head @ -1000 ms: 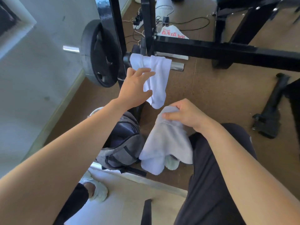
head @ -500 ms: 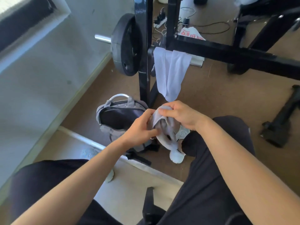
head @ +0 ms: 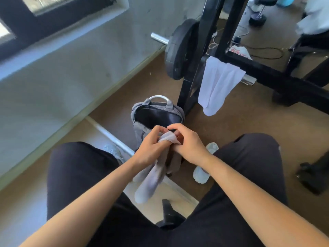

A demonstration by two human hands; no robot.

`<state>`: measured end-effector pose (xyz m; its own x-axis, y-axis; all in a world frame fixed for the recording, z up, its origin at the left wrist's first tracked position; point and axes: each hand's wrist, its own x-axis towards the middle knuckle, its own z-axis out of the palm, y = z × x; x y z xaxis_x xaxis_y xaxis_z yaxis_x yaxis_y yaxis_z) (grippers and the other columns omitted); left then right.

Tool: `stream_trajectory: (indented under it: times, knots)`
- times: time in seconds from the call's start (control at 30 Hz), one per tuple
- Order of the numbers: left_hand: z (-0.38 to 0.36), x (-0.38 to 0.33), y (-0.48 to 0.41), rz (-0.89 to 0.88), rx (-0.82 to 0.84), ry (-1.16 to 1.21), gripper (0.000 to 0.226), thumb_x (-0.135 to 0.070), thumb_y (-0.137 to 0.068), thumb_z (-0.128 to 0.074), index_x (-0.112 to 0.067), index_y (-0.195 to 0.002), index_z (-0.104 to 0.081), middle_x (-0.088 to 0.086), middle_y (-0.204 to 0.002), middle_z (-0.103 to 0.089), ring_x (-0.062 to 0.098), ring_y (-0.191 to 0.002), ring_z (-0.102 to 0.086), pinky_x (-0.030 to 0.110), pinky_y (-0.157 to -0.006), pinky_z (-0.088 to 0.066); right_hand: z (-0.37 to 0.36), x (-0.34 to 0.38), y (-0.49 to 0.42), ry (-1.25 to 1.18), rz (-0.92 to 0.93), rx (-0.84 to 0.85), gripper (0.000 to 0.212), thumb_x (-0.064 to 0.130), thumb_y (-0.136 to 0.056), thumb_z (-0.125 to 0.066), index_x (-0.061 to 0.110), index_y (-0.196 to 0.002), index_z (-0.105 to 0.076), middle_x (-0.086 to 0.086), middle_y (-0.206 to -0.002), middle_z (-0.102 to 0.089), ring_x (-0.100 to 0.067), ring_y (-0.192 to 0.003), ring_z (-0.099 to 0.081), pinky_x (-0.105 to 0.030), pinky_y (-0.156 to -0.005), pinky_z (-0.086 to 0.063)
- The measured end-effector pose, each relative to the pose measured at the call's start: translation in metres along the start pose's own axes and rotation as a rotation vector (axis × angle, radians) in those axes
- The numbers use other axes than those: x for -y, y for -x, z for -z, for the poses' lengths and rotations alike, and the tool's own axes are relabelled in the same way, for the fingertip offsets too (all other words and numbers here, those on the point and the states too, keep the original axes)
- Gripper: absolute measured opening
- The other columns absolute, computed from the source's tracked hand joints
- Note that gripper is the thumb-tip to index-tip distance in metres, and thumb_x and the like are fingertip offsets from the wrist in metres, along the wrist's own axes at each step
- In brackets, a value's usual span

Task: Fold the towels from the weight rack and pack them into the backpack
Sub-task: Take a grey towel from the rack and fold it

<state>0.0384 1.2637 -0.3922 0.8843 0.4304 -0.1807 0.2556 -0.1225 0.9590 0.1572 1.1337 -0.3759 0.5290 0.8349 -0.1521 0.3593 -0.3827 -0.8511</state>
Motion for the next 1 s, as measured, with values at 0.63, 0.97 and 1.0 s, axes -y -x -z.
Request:
stream_trajectory:
  times: [0.63, 0.97, 1.0]
  knots:
    - [0.059, 0.074, -0.002, 0.093, -0.185, -0.871, 0.023, -0.026, -0.078, -0.04, -0.013, -0.075, -0.058, 0.005, -0.063, -0.056, 0.035, -0.069, -0.052, 0.032, -0.053, -0.031, 0.001, 0.01, -0.007, 0.068, 0.195, -0.156, 0.009, 0.018, -0.096, -0.068, 0.011, -0.096, -0.074, 0.001, -0.082, -0.07, -0.009, -0.082, -0.064, -0.012, -0.069, -0.05]
    - [0.072, 0.108, -0.013, 0.418, -0.144, -0.719, 0.019, -0.009, -0.087, -0.049, -0.005, -0.081, -0.066, 0.019, -0.077, -0.063, 0.035, -0.075, -0.053, 0.035, -0.063, -0.04, 0.05, -0.042, -0.037, -0.631, -0.29, -0.507, 0.018, 0.025, -0.096, -0.068, 0.022, -0.078, -0.07, 0.008, -0.083, -0.066, -0.009, -0.087, -0.061, -0.025, -0.079, -0.05]
    - [0.071, 0.111, -0.013, 0.454, -0.138, -0.714, 0.02, -0.008, -0.087, -0.048, -0.005, -0.079, -0.066, 0.019, -0.075, -0.061, 0.033, -0.074, -0.051, 0.035, -0.063, -0.039, 0.053, -0.05, -0.04, -0.703, -0.345, -0.487, 0.013, 0.025, -0.095, -0.068, 0.02, -0.083, -0.072, 0.0, -0.094, -0.067, -0.014, -0.097, -0.063, -0.031, -0.086, -0.053]
